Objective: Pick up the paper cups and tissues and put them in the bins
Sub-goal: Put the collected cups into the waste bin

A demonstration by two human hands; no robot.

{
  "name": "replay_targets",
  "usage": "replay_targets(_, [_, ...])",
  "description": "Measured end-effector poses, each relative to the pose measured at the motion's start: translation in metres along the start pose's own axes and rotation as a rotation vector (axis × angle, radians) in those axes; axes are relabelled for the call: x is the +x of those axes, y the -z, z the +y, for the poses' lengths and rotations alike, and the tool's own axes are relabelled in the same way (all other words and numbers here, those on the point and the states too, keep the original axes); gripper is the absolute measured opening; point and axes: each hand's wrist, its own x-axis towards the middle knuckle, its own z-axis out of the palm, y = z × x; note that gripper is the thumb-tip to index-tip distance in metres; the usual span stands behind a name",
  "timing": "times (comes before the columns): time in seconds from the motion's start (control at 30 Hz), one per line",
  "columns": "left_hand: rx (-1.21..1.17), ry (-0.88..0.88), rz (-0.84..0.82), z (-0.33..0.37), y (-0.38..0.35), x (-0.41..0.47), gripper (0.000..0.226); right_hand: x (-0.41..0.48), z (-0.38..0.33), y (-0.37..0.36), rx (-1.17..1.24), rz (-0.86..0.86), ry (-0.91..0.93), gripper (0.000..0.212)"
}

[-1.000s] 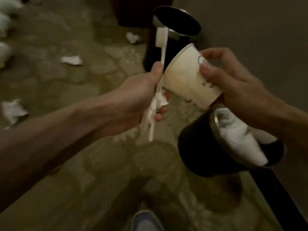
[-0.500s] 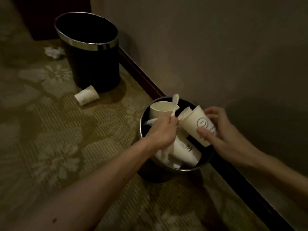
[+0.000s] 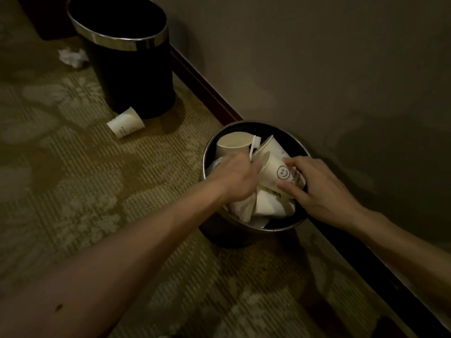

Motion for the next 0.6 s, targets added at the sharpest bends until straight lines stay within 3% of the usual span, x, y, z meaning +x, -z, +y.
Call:
replay_targets(0.13, [0.192,-0.187,0.061,0.011,0.025,-0.011,0.035,-0.009,-0.013,0.02,0.019,0.142,-0.05,0.05])
replay_targets(0.23, [0.234,-0.266,0.166,0.018,0.049,-0.023,0.037,-0.027,-0.04,0.028,0.168,0.249,-0.021,0.021])
replay_targets(0.3, [0.305,-0.322,0.241,0.021,0.067,-0.037,0.038,-0.042,-0.069,0.022,0.337,0.204,0.03,0.008])
replay_targets(0.4, [0.502,-0.404,0.305,0.013,0.094,-0.072,0.042,-0.059,-0.112,-0.008,0.485,0.131,0.105,0.017])
replay_targets(0.5, [0.68,-0.368,0.19,-0.019,0.115,-0.12,0.039,-0.061,-0.152,-0.05,0.581,0.059,0.15,0.023])
replay_targets(0.6, [0.721,-0.189,0.091,-0.08,0.13,-0.176,0.041,-0.057,-0.201,-0.097,0.628,-0.119,0.221,0.02])
